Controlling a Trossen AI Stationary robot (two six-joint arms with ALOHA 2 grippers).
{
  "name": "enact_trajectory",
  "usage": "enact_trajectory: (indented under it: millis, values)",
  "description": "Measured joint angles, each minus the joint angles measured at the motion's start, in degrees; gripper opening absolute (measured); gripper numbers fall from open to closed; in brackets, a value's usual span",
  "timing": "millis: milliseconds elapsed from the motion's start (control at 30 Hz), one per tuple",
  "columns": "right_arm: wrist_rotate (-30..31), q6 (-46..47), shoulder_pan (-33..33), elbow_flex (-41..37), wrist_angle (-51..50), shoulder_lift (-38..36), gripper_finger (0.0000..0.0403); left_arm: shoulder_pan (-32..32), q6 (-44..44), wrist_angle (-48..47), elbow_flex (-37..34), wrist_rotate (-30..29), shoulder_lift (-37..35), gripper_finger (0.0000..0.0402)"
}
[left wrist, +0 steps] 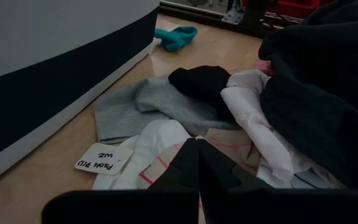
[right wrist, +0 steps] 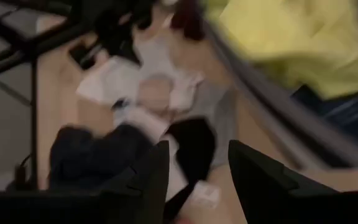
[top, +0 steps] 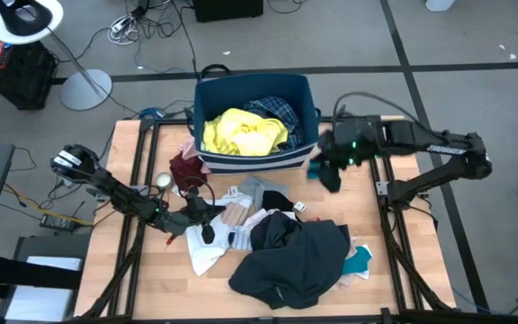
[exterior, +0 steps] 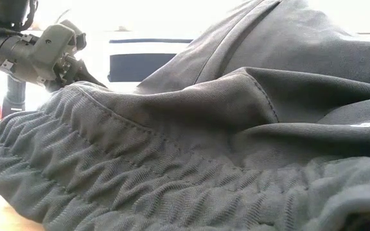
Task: Sort clothes
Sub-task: Put the black short into the blue laundry bin
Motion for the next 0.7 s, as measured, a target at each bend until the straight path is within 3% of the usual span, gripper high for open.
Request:
enact_trajectory:
  millis: [200, 367, 700]
  values:
    - [0.1, 1.1, 8.7, -7.7, 6.5, 2.5, 0.0165, 0.0, -0.2, 0.1, 0.0, 0.0, 0.0, 0.0001]
    - [0.1, -1.0, 14.7, -8.8, 9.7, 8.1, 0.0165, 0.0, -0.4, 0.1, 0.0, 0.0, 0.0, 0.0001]
    - [0.0, -4.7, 18.9, -8.8, 14.0, 21.8, 0.0164, 0.0, -0.8, 0.5, 0.0, 0.0, 0.0, 0.0001]
